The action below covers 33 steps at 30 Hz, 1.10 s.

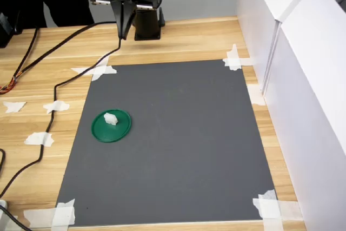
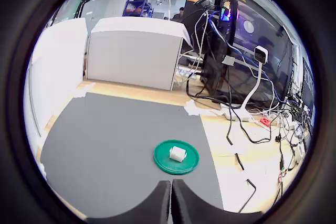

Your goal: Grasp a white terminal and put it on the green lid.

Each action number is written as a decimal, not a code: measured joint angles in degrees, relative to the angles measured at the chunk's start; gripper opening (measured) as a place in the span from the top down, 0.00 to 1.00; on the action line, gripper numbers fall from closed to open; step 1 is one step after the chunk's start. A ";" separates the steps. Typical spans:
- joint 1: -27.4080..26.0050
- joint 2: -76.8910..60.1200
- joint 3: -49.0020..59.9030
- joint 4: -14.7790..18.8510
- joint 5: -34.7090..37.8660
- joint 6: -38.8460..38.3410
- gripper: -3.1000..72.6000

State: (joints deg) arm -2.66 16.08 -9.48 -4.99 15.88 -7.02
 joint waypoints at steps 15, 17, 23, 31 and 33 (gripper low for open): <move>0.11 -13.47 3.38 -3.73 -1.86 9.96 0.98; 0.25 -13.95 3.38 -3.78 -1.86 10.19 0.98; 0.32 -14.12 4.62 -5.19 -2.15 10.24 0.98; 0.32 -14.12 5.03 -6.23 -3.40 10.56 0.98; 0.32 -14.12 5.03 -6.29 -3.40 10.62 0.98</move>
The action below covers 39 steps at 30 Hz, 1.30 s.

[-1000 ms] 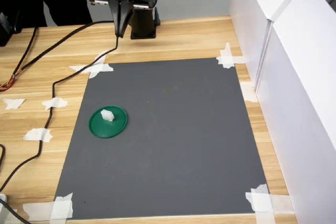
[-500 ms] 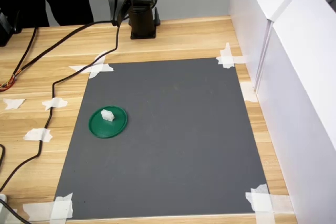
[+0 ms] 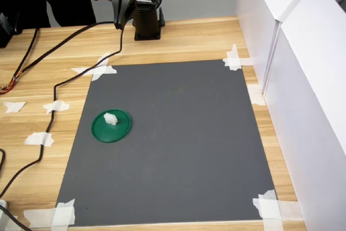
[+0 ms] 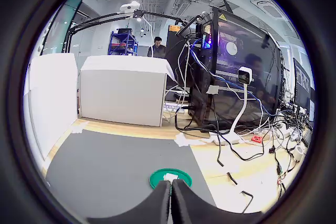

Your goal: Grasp a white terminal and put it on the green lid.

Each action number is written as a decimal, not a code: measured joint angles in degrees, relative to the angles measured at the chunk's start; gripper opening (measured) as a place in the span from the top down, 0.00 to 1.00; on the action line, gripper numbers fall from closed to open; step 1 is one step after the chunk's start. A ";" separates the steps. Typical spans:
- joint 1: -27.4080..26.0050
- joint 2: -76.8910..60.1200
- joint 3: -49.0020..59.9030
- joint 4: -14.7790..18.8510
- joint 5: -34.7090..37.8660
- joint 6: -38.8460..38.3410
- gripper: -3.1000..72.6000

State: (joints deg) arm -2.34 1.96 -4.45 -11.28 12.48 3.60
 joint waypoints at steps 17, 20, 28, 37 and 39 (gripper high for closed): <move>0.00 0.00 0.36 -0.57 -0.80 0.18 0.98; 0.00 0.00 0.36 -0.57 -0.98 0.18 0.98; 0.00 0.00 0.36 -0.57 -1.03 0.18 0.98; 0.00 0.00 0.36 -0.57 -1.03 2.25 0.98; 0.00 0.00 0.36 -0.57 -1.03 3.01 0.98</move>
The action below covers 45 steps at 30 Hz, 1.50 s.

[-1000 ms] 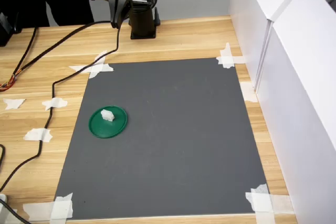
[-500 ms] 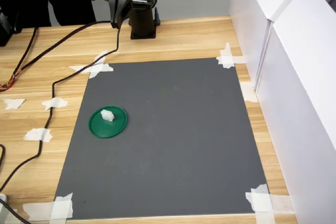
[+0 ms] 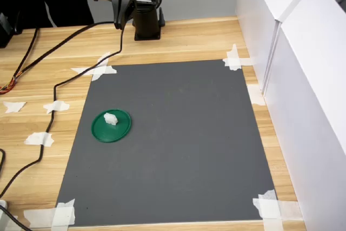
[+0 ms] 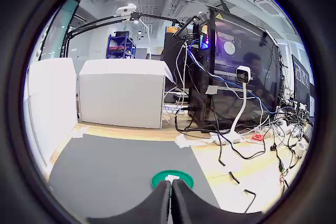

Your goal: Grasp a white terminal and put it on the green lid.

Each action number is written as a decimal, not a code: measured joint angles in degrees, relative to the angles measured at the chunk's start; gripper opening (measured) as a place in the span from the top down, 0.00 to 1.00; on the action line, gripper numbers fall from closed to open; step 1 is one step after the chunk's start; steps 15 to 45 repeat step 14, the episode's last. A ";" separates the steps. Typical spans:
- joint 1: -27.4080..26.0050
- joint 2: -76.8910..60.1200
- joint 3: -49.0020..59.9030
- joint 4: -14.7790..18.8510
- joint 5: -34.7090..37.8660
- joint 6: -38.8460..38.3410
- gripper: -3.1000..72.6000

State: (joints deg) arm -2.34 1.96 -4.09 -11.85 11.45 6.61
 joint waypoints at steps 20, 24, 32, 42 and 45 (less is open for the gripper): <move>0.00 0.00 0.00 0.00 0.00 0.51 0.98; 0.00 0.00 0.00 0.00 0.00 0.51 0.98; 0.00 0.00 0.00 0.00 0.00 0.51 0.98; 0.00 0.00 0.00 0.00 0.00 0.51 0.98; 0.00 0.00 0.00 0.00 0.00 0.51 0.98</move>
